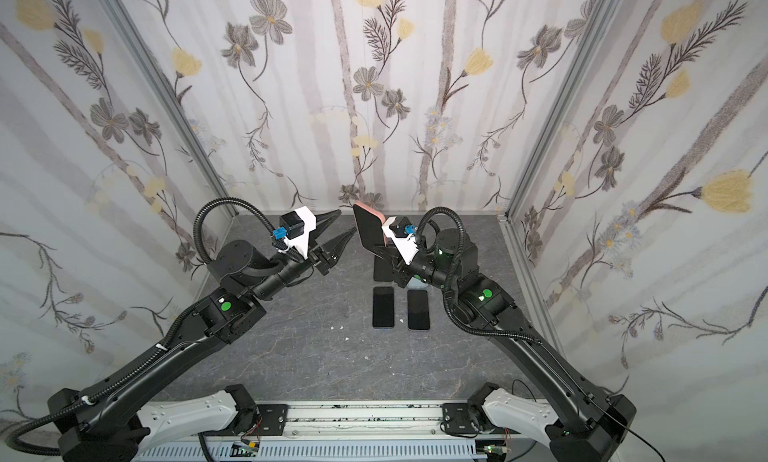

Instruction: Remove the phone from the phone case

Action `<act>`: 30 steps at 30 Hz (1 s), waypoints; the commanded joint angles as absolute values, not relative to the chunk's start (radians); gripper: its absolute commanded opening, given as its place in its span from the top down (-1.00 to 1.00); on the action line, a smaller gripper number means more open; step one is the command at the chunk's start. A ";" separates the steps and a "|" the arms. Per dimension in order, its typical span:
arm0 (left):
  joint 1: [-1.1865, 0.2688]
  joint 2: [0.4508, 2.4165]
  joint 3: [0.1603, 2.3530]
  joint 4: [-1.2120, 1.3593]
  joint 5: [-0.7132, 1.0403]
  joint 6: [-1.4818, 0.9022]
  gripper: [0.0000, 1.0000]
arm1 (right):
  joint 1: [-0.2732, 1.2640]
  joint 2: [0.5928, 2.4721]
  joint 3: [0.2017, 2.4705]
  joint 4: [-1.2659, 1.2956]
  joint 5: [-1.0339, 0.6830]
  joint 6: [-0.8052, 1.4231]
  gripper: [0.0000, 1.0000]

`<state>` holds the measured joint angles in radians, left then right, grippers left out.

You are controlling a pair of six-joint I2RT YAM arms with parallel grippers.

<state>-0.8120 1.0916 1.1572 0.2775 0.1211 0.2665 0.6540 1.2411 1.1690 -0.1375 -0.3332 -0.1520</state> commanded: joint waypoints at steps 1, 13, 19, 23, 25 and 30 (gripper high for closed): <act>-0.824 1.097 1.170 0.289 0.090 0.323 0.04 | 0.660 1.233 1.167 -0.092 -0.313 -0.209 1.00; -0.839 1.112 1.178 0.288 0.068 0.337 0.10 | 0.683 1.245 1.173 -0.109 -0.341 -0.233 1.00; -0.840 1.117 1.180 0.288 0.064 0.343 0.11 | 0.690 1.252 1.175 -0.115 -0.339 -0.235 1.00; -0.843 1.114 1.177 0.288 0.059 0.344 0.12 | 0.693 1.258 1.181 -0.119 -0.328 -0.235 1.00; -0.844 1.111 1.174 0.288 0.053 0.345 0.12 | 0.694 1.258 1.181 -0.117 -0.314 -0.222 1.00; -0.844 1.105 1.168 0.288 0.044 0.345 0.12 | 0.693 1.249 1.175 -0.091 -0.265 -0.183 1.00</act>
